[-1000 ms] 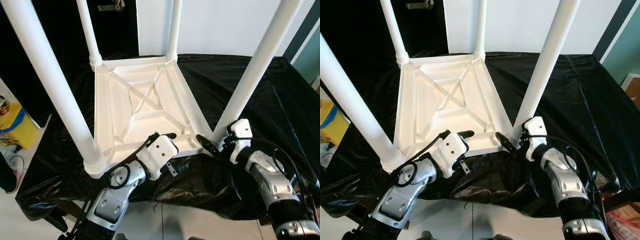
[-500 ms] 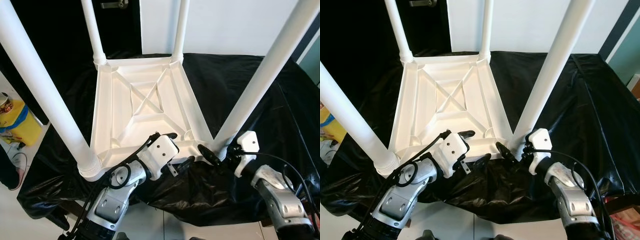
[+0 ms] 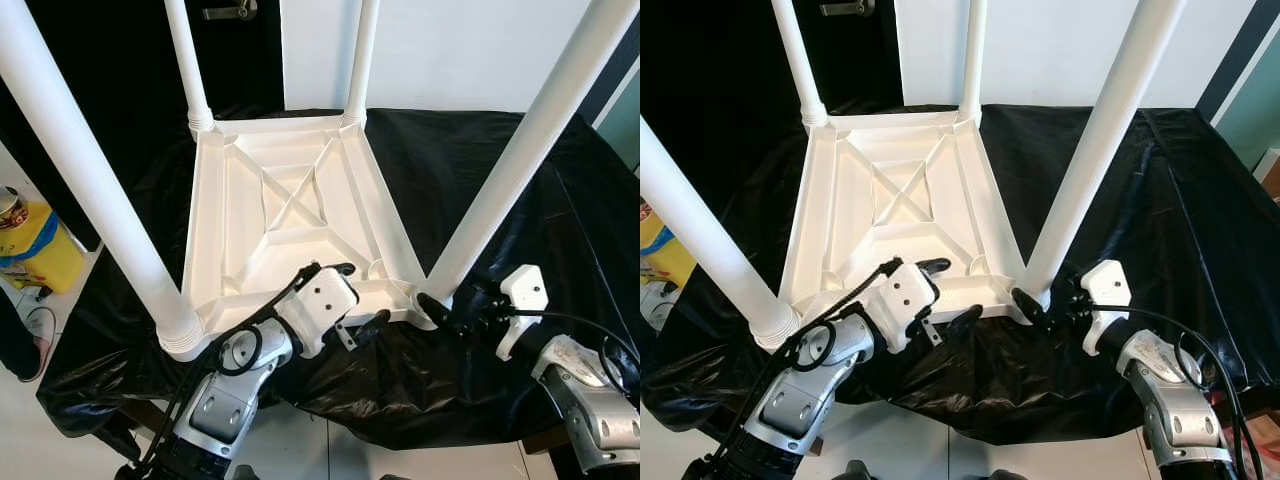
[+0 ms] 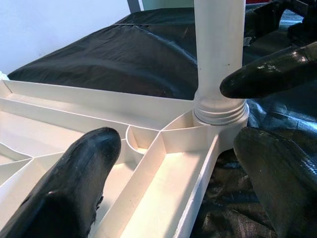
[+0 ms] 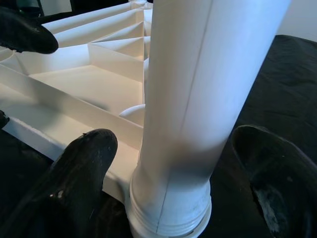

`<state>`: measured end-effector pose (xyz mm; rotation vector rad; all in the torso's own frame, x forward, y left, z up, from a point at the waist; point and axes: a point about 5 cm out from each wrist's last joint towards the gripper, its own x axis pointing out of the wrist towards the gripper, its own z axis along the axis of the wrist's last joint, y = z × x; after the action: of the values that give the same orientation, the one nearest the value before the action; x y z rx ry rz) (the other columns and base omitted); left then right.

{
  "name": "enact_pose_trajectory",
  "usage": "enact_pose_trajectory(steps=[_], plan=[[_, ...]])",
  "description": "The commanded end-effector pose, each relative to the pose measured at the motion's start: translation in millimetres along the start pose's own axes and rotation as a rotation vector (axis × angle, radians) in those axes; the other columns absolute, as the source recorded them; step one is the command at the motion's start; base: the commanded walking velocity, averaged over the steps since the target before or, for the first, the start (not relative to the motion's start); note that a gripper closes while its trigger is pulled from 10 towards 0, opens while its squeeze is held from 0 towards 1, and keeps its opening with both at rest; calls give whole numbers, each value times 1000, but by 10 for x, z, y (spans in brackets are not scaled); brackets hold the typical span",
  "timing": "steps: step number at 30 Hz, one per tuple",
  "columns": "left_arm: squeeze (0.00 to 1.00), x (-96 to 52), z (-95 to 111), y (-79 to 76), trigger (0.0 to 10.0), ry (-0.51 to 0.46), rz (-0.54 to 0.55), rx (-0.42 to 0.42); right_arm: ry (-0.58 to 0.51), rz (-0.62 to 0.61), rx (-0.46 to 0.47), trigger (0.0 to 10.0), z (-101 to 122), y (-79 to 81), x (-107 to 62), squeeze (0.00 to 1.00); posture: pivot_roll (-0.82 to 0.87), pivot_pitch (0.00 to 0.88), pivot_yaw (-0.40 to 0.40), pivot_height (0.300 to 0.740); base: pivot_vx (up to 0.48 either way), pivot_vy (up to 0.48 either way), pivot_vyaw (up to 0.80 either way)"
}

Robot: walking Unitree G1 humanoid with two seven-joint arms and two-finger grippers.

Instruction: Building children table

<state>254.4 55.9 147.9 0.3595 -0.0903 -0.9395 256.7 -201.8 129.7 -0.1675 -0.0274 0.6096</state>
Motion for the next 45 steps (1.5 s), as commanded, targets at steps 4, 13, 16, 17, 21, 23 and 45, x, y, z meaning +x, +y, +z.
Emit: enact_pose_trajectory(steps=[4, 13, 16, 17, 21, 23, 45], plan=[[0, 24, -9, -7, 10000, 0, -7, -10, 24, 22, -17, 10000, -47, -21, 96, 0, 14, 41, -39, 740, 0, 0, 0], [0, 26, -5, 1, 10000, 0, 1, -4, 36, 82, -38, 10000, -111, -19, 415, 0, 36, 36, -55, 740, 0, 0, 0], [0, 19, -1, 19, 10000, 2, 9, 4, 47, 89, -35, 0, -153, -51, 496, 0, 51, 33, -65, 740, 0, 0, 0], [0, 19, -1, 19, 10000, 2, 9, 4, 47, 89, -35, 0, -153, -51, 496, 0, 51, 33, -65, 740, 0, 0, 0], [0, -5, -9, 14, 10000, 5, 22, 4, 67, 77, -23, 0, -206, -118, 487, 0, 65, 30, -79, 740, 0, 0, 0], [0, 0, -8, 3, 10000, 4, 23, 2, 73, 66, -16, 0, -229, -145, 463, 0, 65, 29, -82, 740, 0, 0, 0], [0, 85, -4, -50, 10000, -12, -33, 9, 81, -414, 97, 10000, -413, 54, 380, 0, 9, 12, -49, 740, 0, 0, 0]])
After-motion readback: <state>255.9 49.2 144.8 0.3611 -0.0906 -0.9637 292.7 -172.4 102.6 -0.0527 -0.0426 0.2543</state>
